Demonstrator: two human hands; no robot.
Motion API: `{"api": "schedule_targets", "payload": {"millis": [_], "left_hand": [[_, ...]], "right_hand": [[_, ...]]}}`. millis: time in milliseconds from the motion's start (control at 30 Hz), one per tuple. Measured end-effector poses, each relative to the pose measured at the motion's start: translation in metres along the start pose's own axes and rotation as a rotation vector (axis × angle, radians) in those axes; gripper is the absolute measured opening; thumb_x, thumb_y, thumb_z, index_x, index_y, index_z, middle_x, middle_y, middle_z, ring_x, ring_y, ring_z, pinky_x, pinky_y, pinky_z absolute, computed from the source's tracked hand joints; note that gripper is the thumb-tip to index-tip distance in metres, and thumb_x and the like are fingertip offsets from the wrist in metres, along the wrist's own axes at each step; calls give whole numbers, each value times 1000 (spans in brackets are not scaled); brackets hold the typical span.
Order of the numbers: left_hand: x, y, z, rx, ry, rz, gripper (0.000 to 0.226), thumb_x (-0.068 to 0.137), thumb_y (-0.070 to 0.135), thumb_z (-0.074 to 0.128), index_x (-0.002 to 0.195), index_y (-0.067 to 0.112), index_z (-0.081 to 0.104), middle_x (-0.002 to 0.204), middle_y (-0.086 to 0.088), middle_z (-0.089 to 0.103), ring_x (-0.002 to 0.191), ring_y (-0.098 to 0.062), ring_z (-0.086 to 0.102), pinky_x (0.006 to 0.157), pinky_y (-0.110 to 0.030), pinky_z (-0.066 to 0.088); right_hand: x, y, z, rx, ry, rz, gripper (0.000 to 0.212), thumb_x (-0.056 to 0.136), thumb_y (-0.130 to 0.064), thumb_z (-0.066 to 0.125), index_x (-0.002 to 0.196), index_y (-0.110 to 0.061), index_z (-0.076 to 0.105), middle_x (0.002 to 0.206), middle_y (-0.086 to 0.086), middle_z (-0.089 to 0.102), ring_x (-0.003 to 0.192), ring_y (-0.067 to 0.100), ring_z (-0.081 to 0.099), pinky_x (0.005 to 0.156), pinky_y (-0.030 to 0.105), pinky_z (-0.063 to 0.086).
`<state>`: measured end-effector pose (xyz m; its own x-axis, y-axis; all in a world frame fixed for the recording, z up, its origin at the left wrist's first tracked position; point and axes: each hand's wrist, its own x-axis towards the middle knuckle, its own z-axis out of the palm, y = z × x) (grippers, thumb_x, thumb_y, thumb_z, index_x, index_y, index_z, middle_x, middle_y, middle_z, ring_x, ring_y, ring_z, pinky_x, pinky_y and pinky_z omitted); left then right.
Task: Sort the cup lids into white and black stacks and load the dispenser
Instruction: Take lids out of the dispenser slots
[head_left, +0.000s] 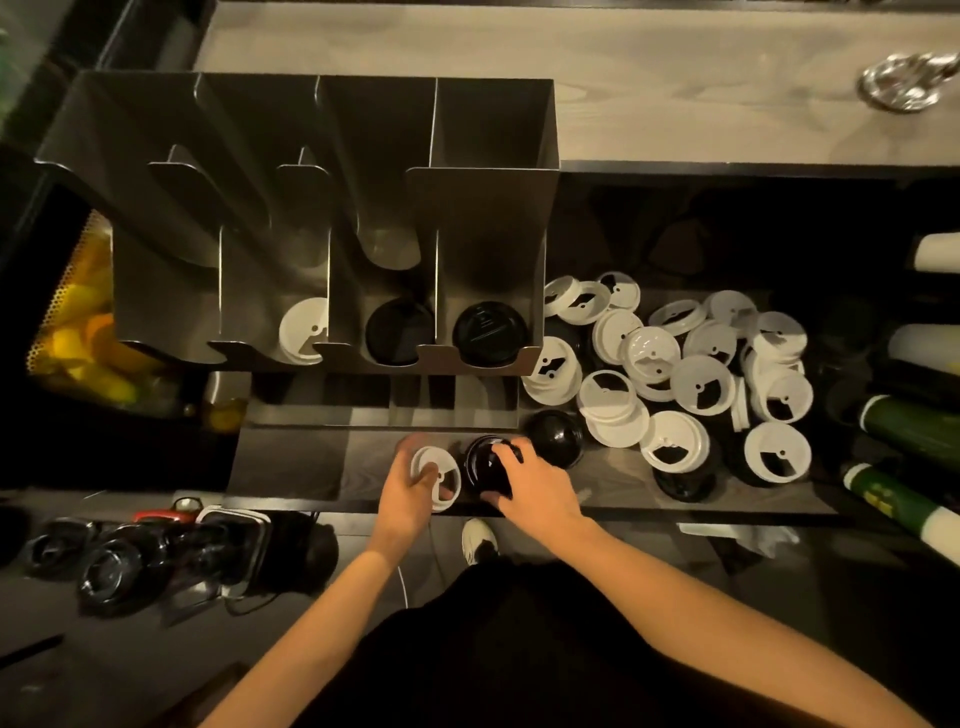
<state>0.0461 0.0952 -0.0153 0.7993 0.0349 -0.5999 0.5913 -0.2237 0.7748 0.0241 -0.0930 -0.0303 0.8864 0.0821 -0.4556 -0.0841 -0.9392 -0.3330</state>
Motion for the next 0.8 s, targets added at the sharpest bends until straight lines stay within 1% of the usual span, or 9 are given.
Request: {"api": "schedule_targets", "payload": {"millis": [67,100,200,300,400,500,567,700,800], "left_hand": [[5,0,4,125,-46,94,28,105,7,51,131,16,58,122,-7,64,114,-26,64,77,-19,51],[6,3,8,137,-67,116,24,105,8,51,124,16,62,117,-6,66,112,-25,64,76,-18,49],[5,17,25,72,-159,79,16,105,24,54,110,21,69,110,3,70,110,-15,65,84,-18,46],[5,25,45,110,-306,100,19,100,33,64,114,20,70,107,5,72,102,-9,68,77,-12,51],[10,26,59,146,-313,126,17,100,23,65,115,17,70,103,4,74,98,-11,70,71,-8,50],[12,28,65,87,-284,81,13,99,23,67,110,18,70,98,4,76,95,-11,73,70,-10,52],[15,27,66,104,-276,72,19,99,27,66,113,15,71,100,1,77,97,-12,73,74,-12,52],[18,28,62,126,-254,44,23,100,32,64,111,13,73,101,-1,78,97,-11,73,78,-16,53],[17,31,61,101,-252,27,22,100,29,65,108,10,75,97,-3,78,94,-13,73,79,-18,53]], "right_hand": [[-12,6,-7,90,56,-16,71,92,-53,62,150,-25,31,152,0,32,118,23,59,87,39,56],[-17,9,-11,122,74,-23,73,92,-54,62,151,-25,30,150,-3,32,117,22,59,87,38,55],[-29,17,-19,171,74,-56,80,89,-58,64,152,-26,27,148,-6,33,117,21,59,86,38,56],[-38,20,-23,233,73,-96,80,87,-57,67,150,-26,30,147,-8,33,117,19,58,87,38,54],[-46,23,-25,291,109,-97,72,92,-58,59,150,-27,31,147,-8,32,118,17,56,90,39,54],[-45,38,-24,375,259,63,51,103,-46,44,147,-21,41,147,-7,36,115,16,58,93,40,52],[-37,54,-21,225,341,117,42,102,-31,48,142,-18,49,148,-1,41,124,19,53,101,36,47],[-20,72,-20,-200,124,-50,50,91,-19,61,140,-13,53,156,10,38,142,29,34,114,39,31],[-10,73,-23,-404,46,-104,40,86,-14,67,126,-11,64,150,14,43,137,33,38,110,40,33]]}}
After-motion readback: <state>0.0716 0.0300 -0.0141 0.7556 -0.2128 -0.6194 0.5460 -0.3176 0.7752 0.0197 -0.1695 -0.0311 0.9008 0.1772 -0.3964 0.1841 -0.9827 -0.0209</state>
